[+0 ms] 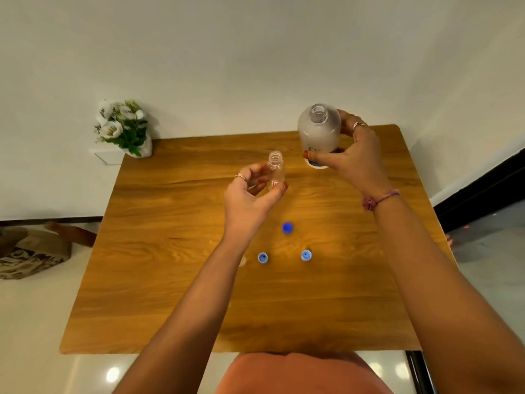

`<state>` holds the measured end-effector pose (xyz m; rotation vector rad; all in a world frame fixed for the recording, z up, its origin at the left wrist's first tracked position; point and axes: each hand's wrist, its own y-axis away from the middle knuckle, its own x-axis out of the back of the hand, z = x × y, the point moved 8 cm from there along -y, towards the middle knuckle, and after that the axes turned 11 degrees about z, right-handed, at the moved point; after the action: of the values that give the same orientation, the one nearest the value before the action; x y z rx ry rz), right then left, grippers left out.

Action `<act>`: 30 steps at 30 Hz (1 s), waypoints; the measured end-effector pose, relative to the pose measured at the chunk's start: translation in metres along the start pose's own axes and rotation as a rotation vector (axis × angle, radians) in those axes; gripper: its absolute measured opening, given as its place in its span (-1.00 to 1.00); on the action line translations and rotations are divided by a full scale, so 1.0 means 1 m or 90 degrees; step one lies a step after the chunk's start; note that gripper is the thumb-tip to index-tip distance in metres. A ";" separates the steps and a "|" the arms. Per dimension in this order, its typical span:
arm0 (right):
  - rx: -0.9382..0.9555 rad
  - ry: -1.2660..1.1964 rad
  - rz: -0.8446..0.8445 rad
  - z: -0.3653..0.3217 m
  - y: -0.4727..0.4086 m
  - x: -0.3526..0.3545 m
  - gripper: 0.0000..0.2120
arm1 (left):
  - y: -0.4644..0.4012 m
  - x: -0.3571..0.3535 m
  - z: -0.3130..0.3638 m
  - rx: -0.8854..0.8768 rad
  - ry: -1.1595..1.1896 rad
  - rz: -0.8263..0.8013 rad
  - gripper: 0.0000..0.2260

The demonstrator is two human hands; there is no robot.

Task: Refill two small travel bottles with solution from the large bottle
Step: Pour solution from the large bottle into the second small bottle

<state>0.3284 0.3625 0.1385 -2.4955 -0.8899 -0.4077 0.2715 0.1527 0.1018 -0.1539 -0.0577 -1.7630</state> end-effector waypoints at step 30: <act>0.378 0.203 0.150 -0.232 -0.052 -0.007 -0.35 | -0.088 0.092 0.160 -0.190 0.111 0.062 -0.66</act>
<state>0.2607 0.2760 0.3499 -1.8912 -0.4872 -0.3793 0.1798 0.1000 0.2764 -0.2141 0.3358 -1.6735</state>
